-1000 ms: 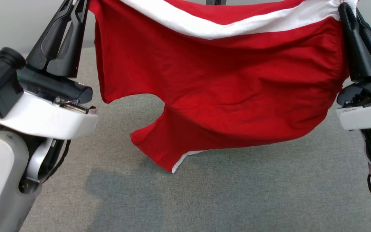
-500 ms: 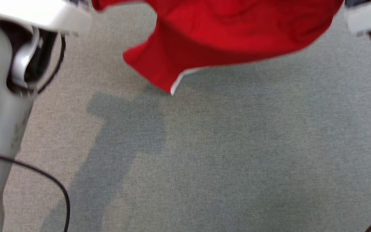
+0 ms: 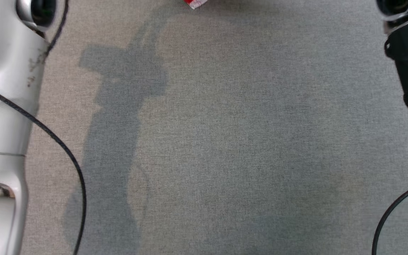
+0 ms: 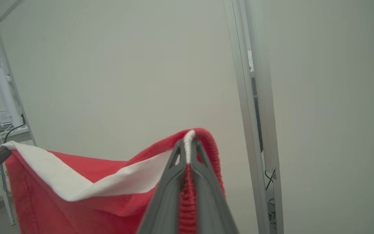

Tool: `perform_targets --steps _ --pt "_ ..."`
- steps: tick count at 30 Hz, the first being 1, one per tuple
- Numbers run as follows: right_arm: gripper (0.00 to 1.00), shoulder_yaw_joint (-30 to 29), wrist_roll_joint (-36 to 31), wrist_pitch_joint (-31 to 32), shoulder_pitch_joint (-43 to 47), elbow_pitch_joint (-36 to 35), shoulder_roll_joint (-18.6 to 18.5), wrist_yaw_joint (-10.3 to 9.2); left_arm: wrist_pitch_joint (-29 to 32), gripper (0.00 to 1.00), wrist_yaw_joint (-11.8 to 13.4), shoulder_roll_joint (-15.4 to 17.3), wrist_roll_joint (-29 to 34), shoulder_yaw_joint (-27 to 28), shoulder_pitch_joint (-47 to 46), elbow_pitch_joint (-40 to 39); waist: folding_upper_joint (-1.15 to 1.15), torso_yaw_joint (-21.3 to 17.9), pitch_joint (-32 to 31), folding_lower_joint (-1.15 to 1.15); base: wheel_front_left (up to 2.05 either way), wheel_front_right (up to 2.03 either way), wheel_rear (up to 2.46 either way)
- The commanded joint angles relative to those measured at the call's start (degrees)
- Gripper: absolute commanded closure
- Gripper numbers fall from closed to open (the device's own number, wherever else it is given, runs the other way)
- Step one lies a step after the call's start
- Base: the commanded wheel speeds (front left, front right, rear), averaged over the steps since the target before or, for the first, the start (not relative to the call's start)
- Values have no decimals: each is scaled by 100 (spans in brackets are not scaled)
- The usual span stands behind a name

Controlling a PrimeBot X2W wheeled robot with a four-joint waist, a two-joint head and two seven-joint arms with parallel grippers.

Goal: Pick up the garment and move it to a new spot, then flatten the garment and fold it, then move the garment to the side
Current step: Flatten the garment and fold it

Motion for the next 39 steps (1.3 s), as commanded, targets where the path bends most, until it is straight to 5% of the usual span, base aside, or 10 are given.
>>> perform_targets --steps 1,8,12,29,39 --pt "100 132 100 -65 13 174 -13 -2 -66 100 -71 -90 -61 9 105 204 0 19 34 0 0 0 0" --pt "100 987 637 -190 796 598 -158 -2 -218 100 -337 -555 -350 93 981 1029 0 57 138 0 0 0 0" --pt "100 1266 1057 -222 1473 429 -315 -2 -221 100 -381 -641 -184 325 1697 867 0 50 158 0 0 0 0" --pt "100 720 1178 -220 5050 -1673 -721 -2 -216 100 -225 -579 1325 851 5087 -1201 0 -112 -573 0 0 0 0" --pt "100 804 1344 -132 6400 -2356 -1076 -2 -36 100 187 -199 1466 958 6869 -2489 0 -228 -1212 0 0 0 0"
